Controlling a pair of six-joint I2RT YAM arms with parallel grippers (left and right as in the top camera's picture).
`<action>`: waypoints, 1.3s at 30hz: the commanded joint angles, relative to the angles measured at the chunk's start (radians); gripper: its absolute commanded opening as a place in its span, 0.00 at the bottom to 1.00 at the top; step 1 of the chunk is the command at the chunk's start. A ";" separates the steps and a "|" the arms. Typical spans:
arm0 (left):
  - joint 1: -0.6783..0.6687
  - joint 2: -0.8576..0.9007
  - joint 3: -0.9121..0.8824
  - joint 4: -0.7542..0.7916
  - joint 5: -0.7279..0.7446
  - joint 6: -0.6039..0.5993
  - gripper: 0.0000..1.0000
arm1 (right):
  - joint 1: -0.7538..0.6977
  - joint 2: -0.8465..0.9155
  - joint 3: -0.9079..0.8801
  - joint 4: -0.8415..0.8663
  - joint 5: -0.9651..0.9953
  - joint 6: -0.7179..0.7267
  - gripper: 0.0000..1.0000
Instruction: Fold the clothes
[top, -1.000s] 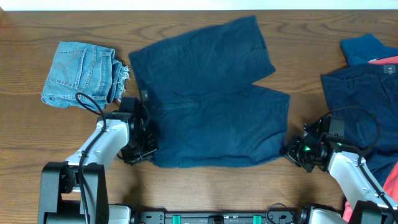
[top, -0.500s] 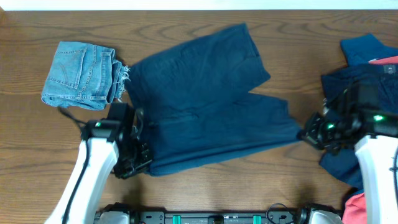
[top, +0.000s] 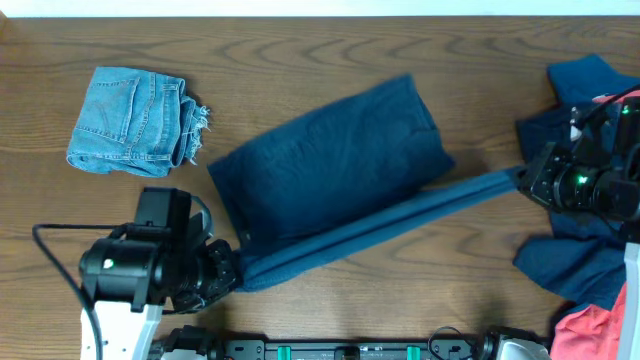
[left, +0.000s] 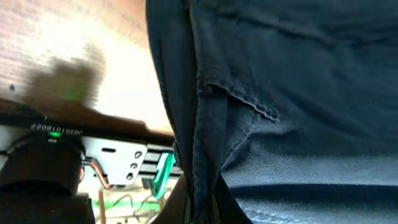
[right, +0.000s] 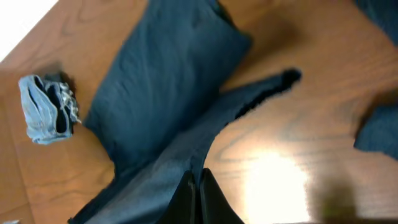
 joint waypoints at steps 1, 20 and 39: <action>0.010 0.006 0.005 0.006 -0.155 -0.005 0.06 | -0.016 0.025 0.034 0.061 0.175 0.030 0.01; 0.010 0.418 0.001 0.375 -0.542 -0.077 0.06 | 0.114 0.575 0.008 0.544 0.082 0.019 0.01; 0.012 0.390 0.075 0.401 -0.570 -0.062 0.06 | 0.157 0.576 0.011 0.743 -0.084 0.064 0.01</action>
